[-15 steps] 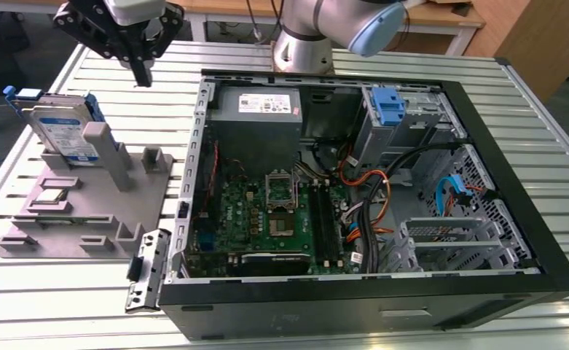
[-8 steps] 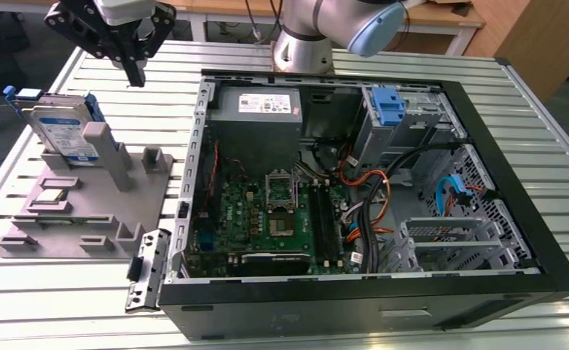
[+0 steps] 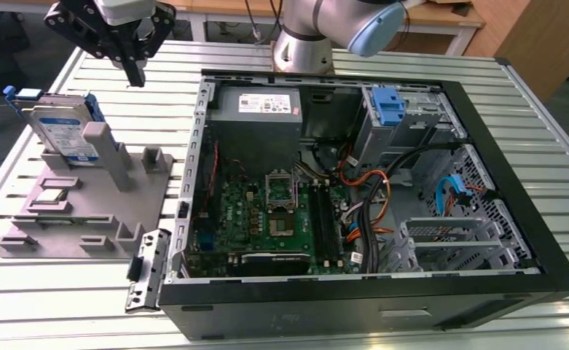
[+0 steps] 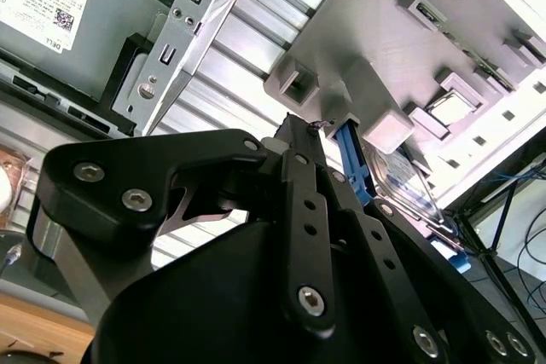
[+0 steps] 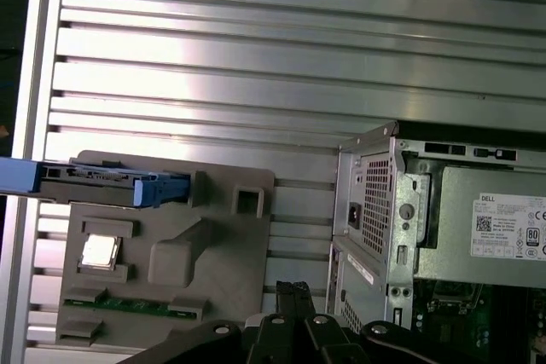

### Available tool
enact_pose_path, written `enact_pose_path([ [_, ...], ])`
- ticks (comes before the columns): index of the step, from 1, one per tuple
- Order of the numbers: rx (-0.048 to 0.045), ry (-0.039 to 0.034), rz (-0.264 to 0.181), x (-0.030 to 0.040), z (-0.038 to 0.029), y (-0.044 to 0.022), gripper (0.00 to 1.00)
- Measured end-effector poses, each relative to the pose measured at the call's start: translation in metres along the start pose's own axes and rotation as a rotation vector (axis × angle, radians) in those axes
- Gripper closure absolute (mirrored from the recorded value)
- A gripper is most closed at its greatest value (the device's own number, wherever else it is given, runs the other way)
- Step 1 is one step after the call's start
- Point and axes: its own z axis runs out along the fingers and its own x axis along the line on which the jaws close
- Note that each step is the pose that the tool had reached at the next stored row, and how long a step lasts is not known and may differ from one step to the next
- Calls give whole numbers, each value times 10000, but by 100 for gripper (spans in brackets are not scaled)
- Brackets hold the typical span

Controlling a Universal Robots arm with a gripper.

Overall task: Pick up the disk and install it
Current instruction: 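Reach for the disk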

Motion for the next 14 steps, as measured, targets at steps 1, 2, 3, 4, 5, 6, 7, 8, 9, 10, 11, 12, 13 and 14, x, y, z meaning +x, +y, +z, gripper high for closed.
enact_pose_path([
  [1, -1, 0, -3, 3, 0, 0, 90],
  [2, 0, 1, -5, 9, 0, 0, 90],
  [3, 0, 1, -7, 15, 0, 1, 90],
  [4, 0, 2, -9, 22, -1, 2, 90],
  [5, 0, 1, -12, 31, -1, 2, 90],
  [6, 0, 2, -14, 43, -1, 3, 90],
  [7, 0, 2, -17, 58, -1, 4, 90],
  [8, -1, 1, -19, 75, 0, 5, 90],
  [9, -1, 2, -21, 94, 0, 6, 90],
  [10, -1, 2, -25, 114, 0, 7, 90],
  [11, -1, 1, -27, 134, 1, 8, 90],
  [12, -1, 1, -29, 154, 2, 10, 90],
  [13, -1, 2, -31, 177, 3, 11, 90],
  [14, -1, 2, -34, 203, 4, 13, 90],
])
